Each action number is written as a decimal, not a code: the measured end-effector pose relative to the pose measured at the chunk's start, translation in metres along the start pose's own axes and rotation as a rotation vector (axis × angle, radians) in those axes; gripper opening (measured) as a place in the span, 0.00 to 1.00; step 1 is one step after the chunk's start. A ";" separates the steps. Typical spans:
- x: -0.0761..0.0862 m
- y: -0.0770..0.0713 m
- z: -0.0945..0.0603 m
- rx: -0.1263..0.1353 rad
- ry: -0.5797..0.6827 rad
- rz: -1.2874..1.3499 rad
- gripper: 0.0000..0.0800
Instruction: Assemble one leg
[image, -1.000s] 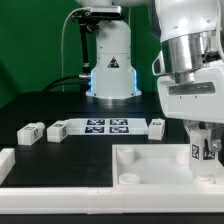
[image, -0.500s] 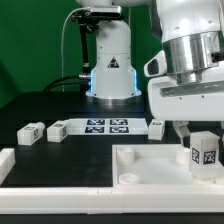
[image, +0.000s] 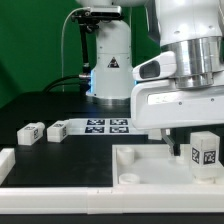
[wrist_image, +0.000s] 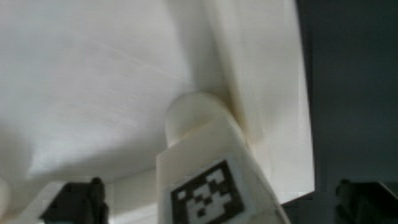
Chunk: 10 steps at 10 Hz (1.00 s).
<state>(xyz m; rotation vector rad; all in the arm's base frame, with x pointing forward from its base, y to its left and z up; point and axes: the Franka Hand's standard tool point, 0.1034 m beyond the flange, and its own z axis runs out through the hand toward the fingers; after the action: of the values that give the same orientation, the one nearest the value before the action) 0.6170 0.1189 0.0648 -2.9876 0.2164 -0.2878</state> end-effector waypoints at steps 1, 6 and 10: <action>0.000 -0.003 -0.001 -0.008 0.002 -0.112 0.81; 0.005 -0.007 -0.004 -0.033 -0.018 -0.439 0.81; 0.005 -0.007 -0.004 -0.033 -0.018 -0.427 0.37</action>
Offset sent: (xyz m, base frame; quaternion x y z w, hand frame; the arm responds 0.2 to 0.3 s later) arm 0.0115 -0.0022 0.0088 -0.0195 -0.0381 -0.2905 0.9559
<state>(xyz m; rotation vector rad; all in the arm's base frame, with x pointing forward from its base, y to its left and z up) 0.6216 0.1243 0.0705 -3.0388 -0.4282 -0.3003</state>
